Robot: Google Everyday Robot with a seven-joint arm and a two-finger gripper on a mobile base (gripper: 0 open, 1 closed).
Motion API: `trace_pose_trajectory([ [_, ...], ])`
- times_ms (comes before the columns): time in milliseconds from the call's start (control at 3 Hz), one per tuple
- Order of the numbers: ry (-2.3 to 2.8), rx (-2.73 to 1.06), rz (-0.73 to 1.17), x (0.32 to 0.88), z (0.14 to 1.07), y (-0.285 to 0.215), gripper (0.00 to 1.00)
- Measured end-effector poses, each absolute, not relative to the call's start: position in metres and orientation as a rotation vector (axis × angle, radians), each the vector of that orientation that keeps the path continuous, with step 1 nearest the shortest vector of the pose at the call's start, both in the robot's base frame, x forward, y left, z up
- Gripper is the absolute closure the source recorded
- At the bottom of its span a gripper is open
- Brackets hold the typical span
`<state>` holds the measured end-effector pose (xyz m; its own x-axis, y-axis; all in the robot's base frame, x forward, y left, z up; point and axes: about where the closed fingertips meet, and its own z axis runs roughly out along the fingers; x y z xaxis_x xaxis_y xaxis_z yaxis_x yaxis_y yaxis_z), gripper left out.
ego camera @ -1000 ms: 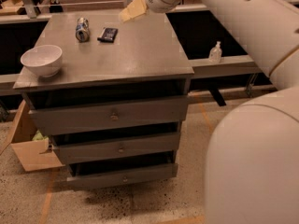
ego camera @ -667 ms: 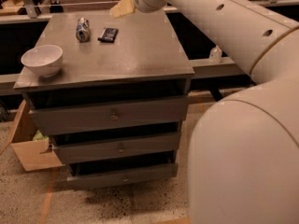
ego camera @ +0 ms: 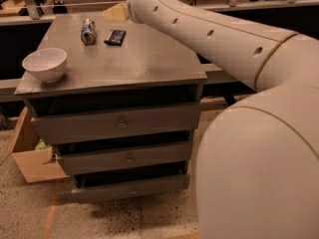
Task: Move redbull can near white bowl
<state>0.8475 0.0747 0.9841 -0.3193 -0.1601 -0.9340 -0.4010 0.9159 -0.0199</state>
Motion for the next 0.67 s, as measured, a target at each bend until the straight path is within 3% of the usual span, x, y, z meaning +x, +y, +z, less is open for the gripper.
trace_pose_trajectory([
  [667,1.705,-0.552,0.328,0.843,0.963,0.115,0.00],
])
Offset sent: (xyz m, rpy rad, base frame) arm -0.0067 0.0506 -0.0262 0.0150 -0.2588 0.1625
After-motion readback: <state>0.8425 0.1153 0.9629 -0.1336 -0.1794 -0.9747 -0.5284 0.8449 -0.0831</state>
